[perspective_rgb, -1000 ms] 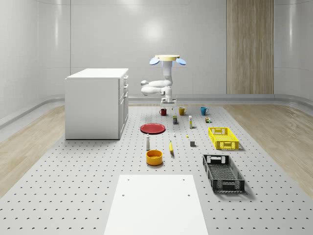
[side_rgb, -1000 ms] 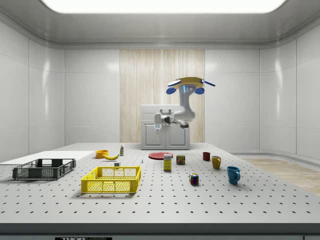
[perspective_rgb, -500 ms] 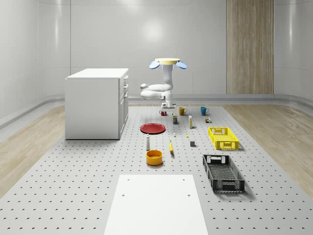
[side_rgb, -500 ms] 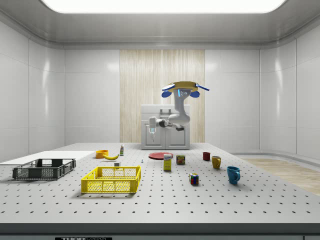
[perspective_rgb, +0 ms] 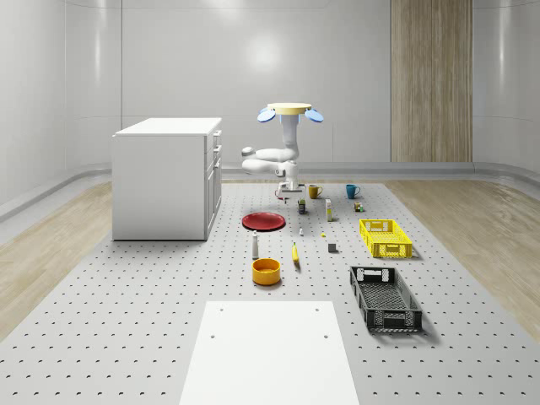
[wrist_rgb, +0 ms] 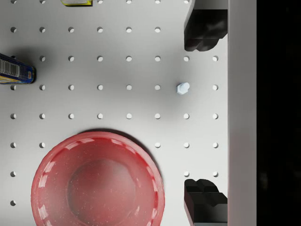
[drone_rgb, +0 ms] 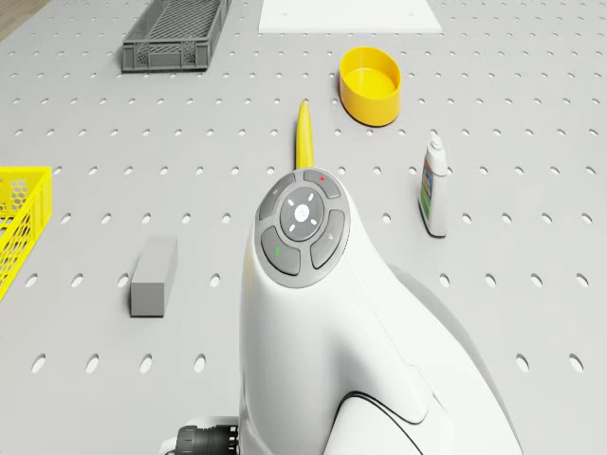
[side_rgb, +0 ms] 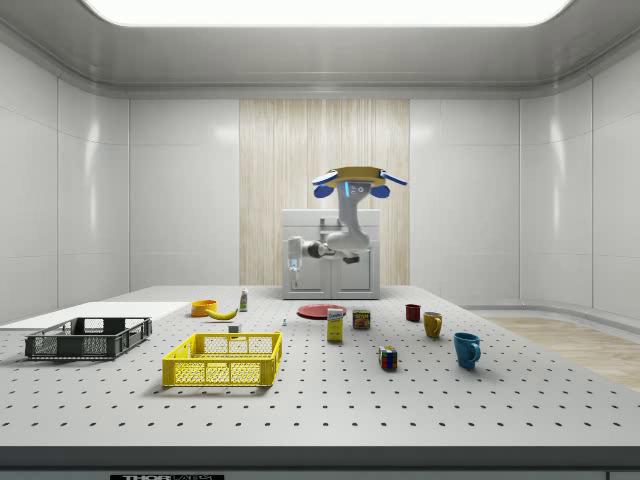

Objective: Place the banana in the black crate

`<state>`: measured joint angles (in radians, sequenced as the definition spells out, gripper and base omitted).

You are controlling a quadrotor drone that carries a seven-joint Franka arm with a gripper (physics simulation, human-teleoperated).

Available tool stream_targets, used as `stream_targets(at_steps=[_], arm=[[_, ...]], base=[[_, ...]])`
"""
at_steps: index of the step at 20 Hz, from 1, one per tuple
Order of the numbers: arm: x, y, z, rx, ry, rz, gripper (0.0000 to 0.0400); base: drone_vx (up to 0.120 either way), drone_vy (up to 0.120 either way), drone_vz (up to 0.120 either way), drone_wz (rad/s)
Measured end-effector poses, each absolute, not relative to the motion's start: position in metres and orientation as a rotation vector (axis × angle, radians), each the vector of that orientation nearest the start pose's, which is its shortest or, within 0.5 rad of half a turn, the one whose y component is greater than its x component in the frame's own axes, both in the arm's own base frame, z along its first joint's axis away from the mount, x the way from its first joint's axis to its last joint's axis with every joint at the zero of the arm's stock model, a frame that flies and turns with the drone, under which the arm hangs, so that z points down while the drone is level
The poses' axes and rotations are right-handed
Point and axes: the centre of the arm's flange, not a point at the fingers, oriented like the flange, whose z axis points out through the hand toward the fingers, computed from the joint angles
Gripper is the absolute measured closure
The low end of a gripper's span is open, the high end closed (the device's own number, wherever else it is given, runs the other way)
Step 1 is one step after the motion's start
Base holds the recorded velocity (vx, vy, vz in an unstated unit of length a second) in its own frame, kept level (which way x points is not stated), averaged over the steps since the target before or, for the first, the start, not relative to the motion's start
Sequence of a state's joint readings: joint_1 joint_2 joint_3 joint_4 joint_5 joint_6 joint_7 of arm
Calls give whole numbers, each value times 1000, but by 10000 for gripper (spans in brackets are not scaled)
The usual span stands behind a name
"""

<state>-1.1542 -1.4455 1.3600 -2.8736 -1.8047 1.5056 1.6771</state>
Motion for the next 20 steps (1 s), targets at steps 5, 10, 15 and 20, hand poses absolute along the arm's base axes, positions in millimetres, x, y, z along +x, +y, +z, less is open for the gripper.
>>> stream_targets(at_steps=[5, 10, 15, 20], arm=[[307, 0, 491, 1, -2, 785, 0], [307, 0, 491, 1, -2, 785, 0], [307, 0, 491, 1, -2, 785, 0], [307, 0, 491, 1, -2, 785, 0]], base=[[120, 0, -48, 0], [120, 0, -120, 0], [120, 0, -88, 0], [120, 0, -72, 0]])
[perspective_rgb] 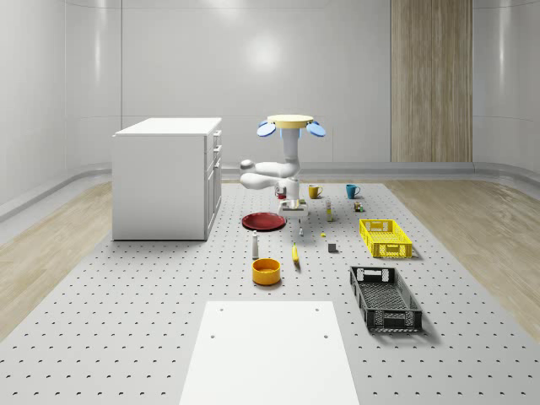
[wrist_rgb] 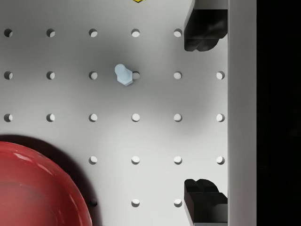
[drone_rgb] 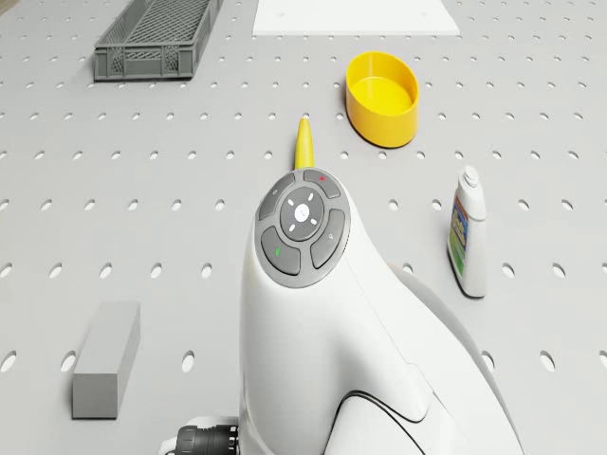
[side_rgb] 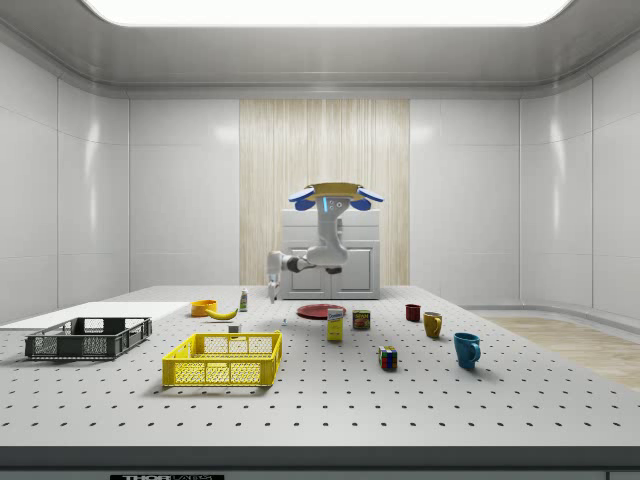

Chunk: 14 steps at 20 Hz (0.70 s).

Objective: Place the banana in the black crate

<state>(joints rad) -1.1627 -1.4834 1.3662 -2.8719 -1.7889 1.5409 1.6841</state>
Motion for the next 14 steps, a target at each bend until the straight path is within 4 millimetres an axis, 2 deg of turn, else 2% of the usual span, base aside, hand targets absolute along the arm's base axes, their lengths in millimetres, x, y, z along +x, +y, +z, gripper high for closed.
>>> stream_targets(at_steps=[4, 7, 11, 13, 14], arm=[[307, 0, 491, 1, -2, 785, 0], [307, 0, 491, 1, -2, 785, 0], [307, 0, 491, 1, -2, 785, 0], [307, 0, 491, 1, -2, 785, 0], [307, 0, 491, 1, -2, 785, 0]], base=[[120, 0, 0, 0], [120, 0, -107, 0], [120, 0, 0, 0], [120, -120, 0, 0], [120, 0, 0, 0]])
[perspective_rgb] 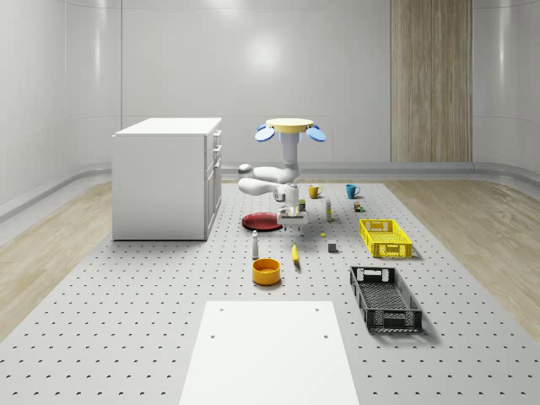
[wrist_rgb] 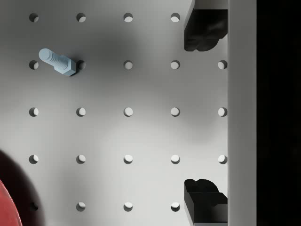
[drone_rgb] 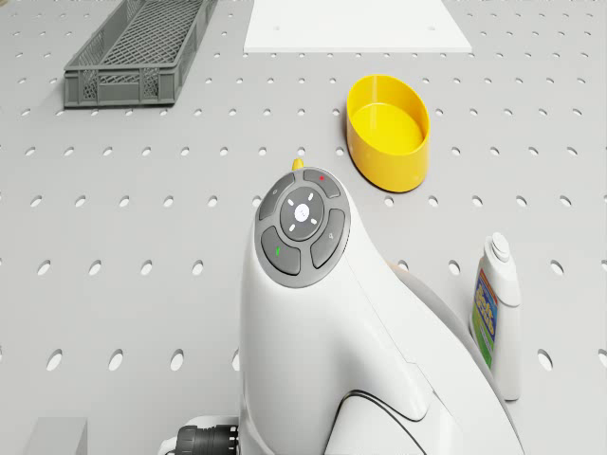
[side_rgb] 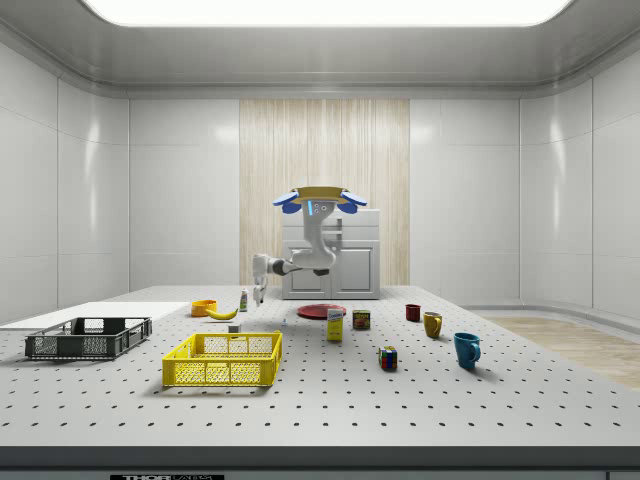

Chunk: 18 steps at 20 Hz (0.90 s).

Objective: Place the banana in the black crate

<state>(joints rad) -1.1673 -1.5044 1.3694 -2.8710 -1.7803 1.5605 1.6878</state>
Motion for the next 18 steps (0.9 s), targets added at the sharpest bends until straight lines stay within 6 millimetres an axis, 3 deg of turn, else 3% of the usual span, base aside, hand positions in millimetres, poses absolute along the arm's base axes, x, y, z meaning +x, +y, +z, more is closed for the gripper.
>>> stream_targets(at_steps=[16, 18], arm=[[307, 0, 491, 1, -2, 785, 0], [307, 0, 491, 1, -2, 786, 0]], base=[[120, 0, 0, 0], [120, 0, -120, 0]])
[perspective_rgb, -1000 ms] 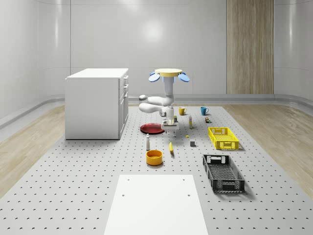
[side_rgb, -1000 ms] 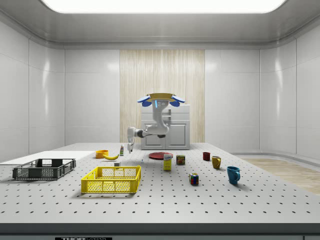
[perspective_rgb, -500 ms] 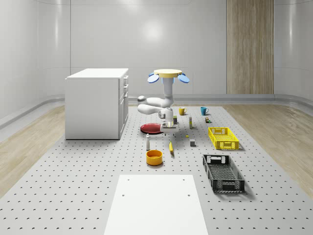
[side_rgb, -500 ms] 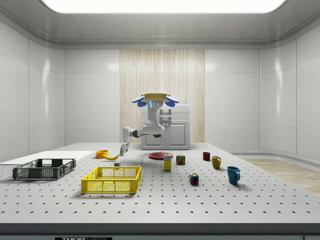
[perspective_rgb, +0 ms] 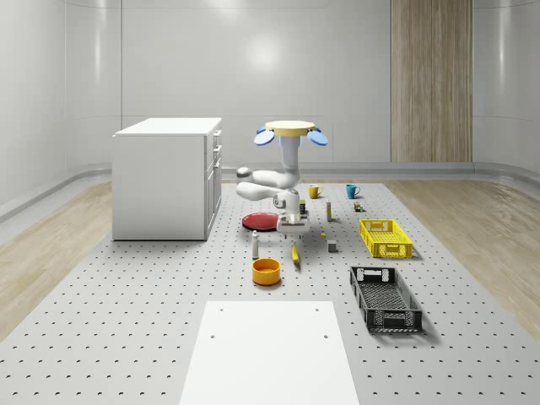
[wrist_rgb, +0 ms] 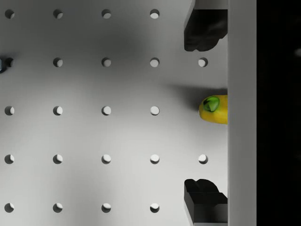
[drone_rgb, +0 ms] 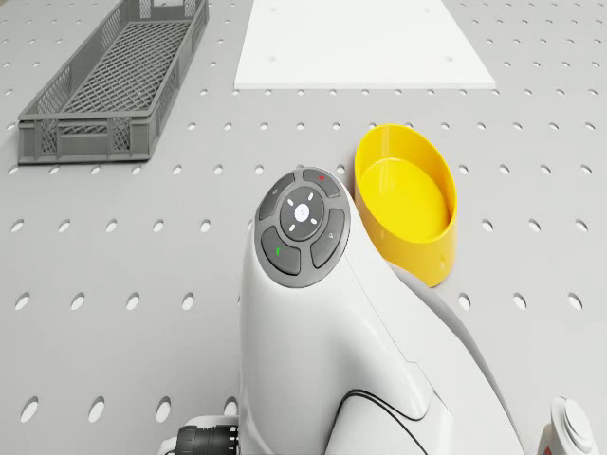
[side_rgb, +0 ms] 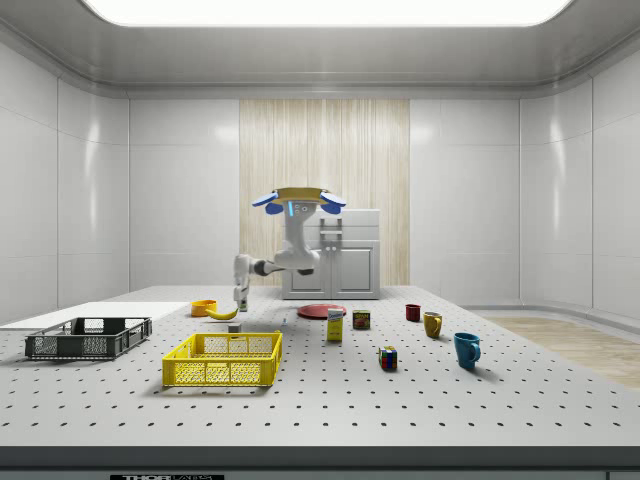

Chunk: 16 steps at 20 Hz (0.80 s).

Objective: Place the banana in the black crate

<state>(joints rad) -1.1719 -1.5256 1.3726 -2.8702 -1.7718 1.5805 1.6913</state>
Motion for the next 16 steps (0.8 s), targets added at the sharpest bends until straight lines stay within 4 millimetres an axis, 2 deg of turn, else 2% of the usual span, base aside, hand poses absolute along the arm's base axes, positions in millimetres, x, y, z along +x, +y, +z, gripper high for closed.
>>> stream_targets(at_steps=[5, 16], arm=[[307, 0, 491, 1, -2, 786, 0], [307, 0, 491, 1, -2, 786, 0]], base=[[120, 0, -120, 0], [120, 11, 0, 0]])
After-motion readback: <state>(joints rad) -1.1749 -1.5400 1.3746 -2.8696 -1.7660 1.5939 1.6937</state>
